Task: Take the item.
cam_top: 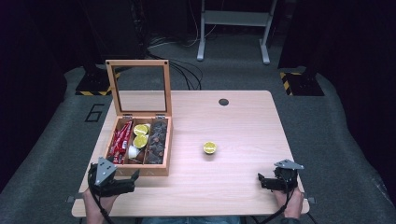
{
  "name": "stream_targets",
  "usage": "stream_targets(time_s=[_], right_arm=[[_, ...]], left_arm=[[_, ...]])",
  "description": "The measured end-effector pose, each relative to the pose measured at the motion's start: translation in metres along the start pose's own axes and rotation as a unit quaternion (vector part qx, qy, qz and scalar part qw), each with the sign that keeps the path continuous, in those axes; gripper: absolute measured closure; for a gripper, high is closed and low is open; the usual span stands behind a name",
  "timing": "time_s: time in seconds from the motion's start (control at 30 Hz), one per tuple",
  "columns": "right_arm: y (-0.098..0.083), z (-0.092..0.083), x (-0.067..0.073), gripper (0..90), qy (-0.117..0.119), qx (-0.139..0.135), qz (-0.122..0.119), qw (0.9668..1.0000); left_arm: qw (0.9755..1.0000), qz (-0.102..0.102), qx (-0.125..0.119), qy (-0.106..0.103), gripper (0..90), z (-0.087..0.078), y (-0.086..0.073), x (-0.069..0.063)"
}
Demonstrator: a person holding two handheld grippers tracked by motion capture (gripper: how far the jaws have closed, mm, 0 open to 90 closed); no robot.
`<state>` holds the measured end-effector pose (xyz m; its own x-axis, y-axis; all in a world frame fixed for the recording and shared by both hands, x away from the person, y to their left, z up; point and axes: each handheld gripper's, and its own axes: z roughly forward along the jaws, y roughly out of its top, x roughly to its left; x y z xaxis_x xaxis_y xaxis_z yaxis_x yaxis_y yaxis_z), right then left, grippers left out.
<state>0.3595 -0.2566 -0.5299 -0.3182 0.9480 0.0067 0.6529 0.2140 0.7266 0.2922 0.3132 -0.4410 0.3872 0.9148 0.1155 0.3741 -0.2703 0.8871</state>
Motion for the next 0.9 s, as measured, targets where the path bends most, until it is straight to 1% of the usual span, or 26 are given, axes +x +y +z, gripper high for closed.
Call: stream_targets(time_s=[0.1,0.27,0.37,0.4,0.5,0.63,0.7,0.73,0.8,0.87,0.9], right_arm=[[0.0,0.0,0.0,3.0,0.002,0.001,-0.001,1.0],[0.0,0.0,0.0,3.0,0.0,0.0,0.0,1.0],[0.0,0.0,0.0,3.0,0.0,0.0,0.001,1.0],[0.0,0.0,0.0,3.0,0.0,0.0,0.0,1.0],[0.0,0.0,0.0,3.0,0.001,0.0,0.0,1.0],[0.0,0.0,0.0,3.0,0.0,0.0,0.0,1.0],[0.0,0.0,0.0,2.9,0.0,0.0,0.0,1.0],[0.0,0.0,0.0,2.6,0.001,0.001,-0.002,1.0],[0.0,0.0,-0.001,2.1,0.002,0.002,-0.005,1.0],[0.001,0.001,-0.001,1.7,0.002,0.002,-0.005,1.0],[0.001,0.001,-0.001,1.7,0.002,0.003,-0.005,1.0]], left_arm=[[0.9998,-0.012,-0.002,0.014,0.0,-0.008,-0.015,0.009],[0.9981,-0.051,-0.001,0.035,0.0,-0.016,-0.048,0.021],[0.9968,-0.066,0.008,0.043,0.1,-0.018,-0.067,0.027],[0.9964,-0.071,0.015,0.043,0.1,-0.018,-0.073,0.029],[0.9955,-0.079,0.026,0.045,0.0,-0.015,-0.088,0.035],[0.9939,-0.091,0.04,0.047,0.0,-0.008,-0.102,0.043],[0.9935,-0.094,0.045,0.046,0.0,-0.005,-0.108,0.046],[0.9933,-0.092,0.053,0.046,0.0,-0.003,-0.11,0.047],[0.9929,-0.097,0.052,0.045,0.0,0.0,-0.114,0.049],[0.9924,-0.101,0.057,0.041,0.0,0.002,-0.117,0.051],[0.9922,-0.104,0.055,0.042,0.0,0.004,-0.118,0.051]])
